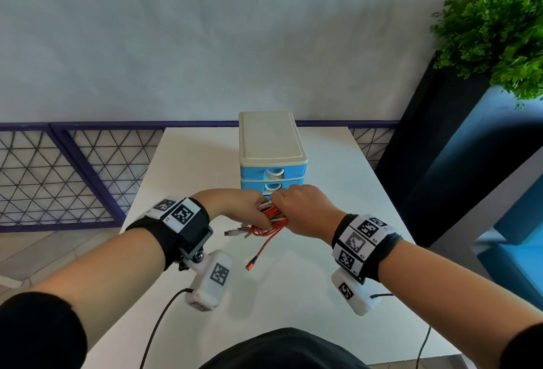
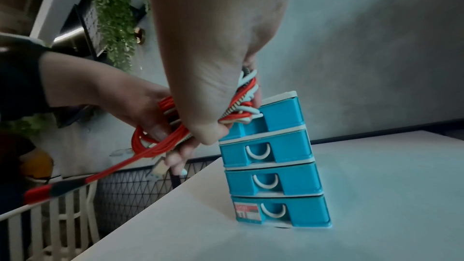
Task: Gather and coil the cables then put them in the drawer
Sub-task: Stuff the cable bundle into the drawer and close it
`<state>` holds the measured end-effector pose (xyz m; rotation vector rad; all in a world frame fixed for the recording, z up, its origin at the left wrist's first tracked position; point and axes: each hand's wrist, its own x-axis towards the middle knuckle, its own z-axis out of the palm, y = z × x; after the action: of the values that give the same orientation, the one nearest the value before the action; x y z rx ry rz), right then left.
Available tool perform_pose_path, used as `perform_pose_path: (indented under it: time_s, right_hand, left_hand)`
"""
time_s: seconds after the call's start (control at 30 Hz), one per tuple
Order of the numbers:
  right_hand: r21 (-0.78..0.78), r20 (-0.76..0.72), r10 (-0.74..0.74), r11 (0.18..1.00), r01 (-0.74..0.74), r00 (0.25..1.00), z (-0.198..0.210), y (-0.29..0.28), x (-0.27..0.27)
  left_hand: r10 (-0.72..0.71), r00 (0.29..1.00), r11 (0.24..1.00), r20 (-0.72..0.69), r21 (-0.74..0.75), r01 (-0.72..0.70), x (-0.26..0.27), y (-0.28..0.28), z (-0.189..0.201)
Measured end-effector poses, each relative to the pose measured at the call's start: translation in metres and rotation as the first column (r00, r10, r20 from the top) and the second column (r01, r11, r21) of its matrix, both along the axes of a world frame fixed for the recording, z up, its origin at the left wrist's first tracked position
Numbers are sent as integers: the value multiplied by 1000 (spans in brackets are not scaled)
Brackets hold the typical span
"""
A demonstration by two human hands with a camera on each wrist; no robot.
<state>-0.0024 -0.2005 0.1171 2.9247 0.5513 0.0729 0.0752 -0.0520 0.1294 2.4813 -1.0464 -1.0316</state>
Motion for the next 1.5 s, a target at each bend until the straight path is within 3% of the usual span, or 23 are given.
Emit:
perform_pose_path:
  time_s: [0.13, 0.3, 0.37, 0.43, 0.6, 0.83, 1.03, 1.27, 1.4, 1.5]
  right_hand:
    - [-18, -3, -76, 997, 76, 997, 6, -8, 15]
    - [-33, 0, -151, 988, 151, 988, 9, -25, 30]
    - [0, -2, -166, 986, 166, 986, 6, -26, 36]
    - [17, -23, -183, 983, 183, 983, 4, -25, 40]
    - [-1, -84, -240, 971, 240, 967, 0, -20, 52]
    - [17, -146, -280, 958, 286, 949, 5, -19, 63]
    - [36, -266, -217, 972, 234, 939, 22, -17, 50]
    - [210, -521, -171, 924, 320, 836, 52, -31, 24]
    - [266, -495, -220, 883, 388, 841, 78, -49, 21]
    - [365, -391, -312, 811, 457, 866, 85, -60, 26]
  left_hand:
    - [15, 990, 997, 141, -72, -5, 13, -2, 7]
    - [235, 923, 921, 305, -373, -112, 40, 9, 7]
    - [294, 876, 900, 382, -420, -119, 52, 13, 7]
    - [284, 862, 913, 421, -393, -109, 59, 16, 6]
    - [139, 903, 965, 406, -258, -33, 64, 15, 3]
    - [113, 881, 975, 460, -223, -8, 73, 18, -1]
    - [176, 854, 960, 489, -277, -39, 75, 14, -3]
    - [240, 837, 945, 492, -315, -85, 72, 11, -6]
    - [213, 857, 959, 469, -269, -91, 71, 8, -9]
    - [196, 871, 966, 451, -240, -93, 72, 6, -9]
